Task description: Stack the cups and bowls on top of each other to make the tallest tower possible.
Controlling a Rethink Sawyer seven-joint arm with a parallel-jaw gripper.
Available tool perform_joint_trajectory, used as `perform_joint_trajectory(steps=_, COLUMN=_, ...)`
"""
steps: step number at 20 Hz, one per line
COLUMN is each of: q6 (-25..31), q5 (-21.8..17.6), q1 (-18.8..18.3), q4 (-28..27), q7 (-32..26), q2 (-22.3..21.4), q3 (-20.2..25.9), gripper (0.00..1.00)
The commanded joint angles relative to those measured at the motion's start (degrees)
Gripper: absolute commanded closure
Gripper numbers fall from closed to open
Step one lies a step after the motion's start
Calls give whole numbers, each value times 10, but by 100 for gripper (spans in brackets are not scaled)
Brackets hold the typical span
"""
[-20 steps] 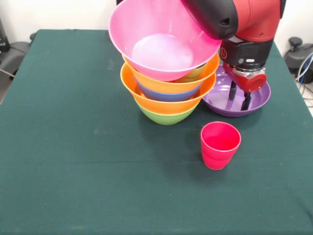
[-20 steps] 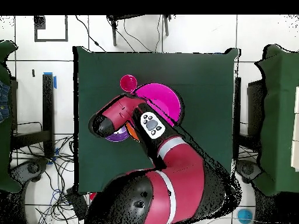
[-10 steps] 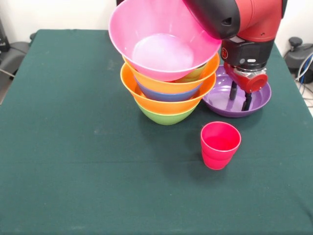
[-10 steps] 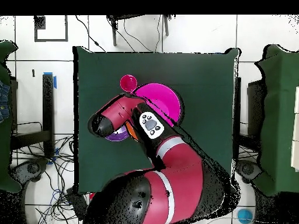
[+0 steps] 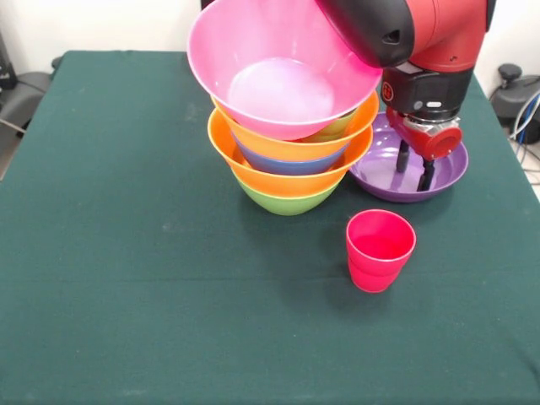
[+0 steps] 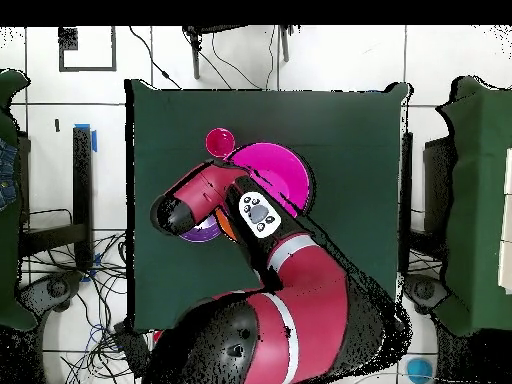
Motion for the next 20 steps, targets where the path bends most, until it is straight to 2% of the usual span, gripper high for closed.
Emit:
perform_joint_trajectory(steps=1, q6=-15, q5=0, q1=-3, q4=-3, q7=10, q2=-12, q3=9, gripper=0)
perform_joint_trajectory(steps=7, q6=-53, q5=-1, q1=-11, q4=-1, q7=17, q2=-24, q3=27, gripper=0)
perform_joint_trajectory(steps=20, q6=-91, q5=-1, q1=-7, q4=-16, q7=34, q2=-44, q3=28, gripper=0)
